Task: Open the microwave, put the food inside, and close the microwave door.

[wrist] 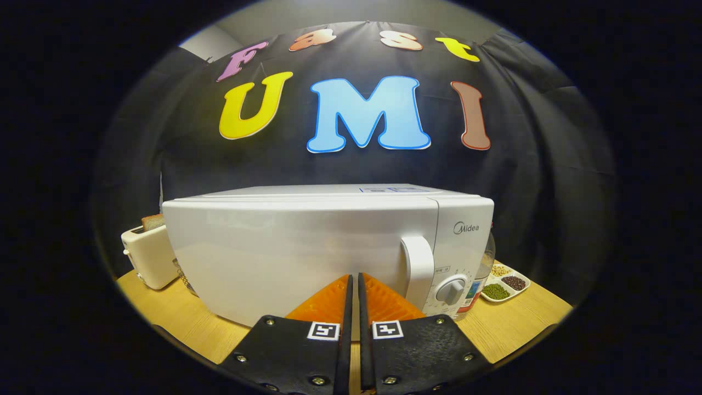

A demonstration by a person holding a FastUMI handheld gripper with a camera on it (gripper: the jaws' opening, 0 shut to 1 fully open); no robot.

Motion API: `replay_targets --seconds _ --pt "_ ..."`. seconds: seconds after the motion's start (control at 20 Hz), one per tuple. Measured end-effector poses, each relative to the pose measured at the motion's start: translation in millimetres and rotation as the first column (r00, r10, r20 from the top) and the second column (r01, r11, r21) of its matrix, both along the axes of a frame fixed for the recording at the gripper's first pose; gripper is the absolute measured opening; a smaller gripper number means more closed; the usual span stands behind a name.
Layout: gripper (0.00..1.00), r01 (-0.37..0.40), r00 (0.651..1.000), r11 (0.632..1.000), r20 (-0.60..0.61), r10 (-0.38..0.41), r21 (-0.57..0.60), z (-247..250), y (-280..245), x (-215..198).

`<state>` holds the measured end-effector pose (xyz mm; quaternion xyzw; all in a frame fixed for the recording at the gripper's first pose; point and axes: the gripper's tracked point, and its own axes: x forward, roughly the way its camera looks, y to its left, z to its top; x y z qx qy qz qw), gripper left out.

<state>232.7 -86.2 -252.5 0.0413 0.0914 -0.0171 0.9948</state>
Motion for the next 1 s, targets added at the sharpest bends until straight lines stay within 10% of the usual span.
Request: replay_targets --seconds 1.0 --pt "0.08 -0.149 0.973 0.989 0.183 0.142 0.025 216 72 -205"
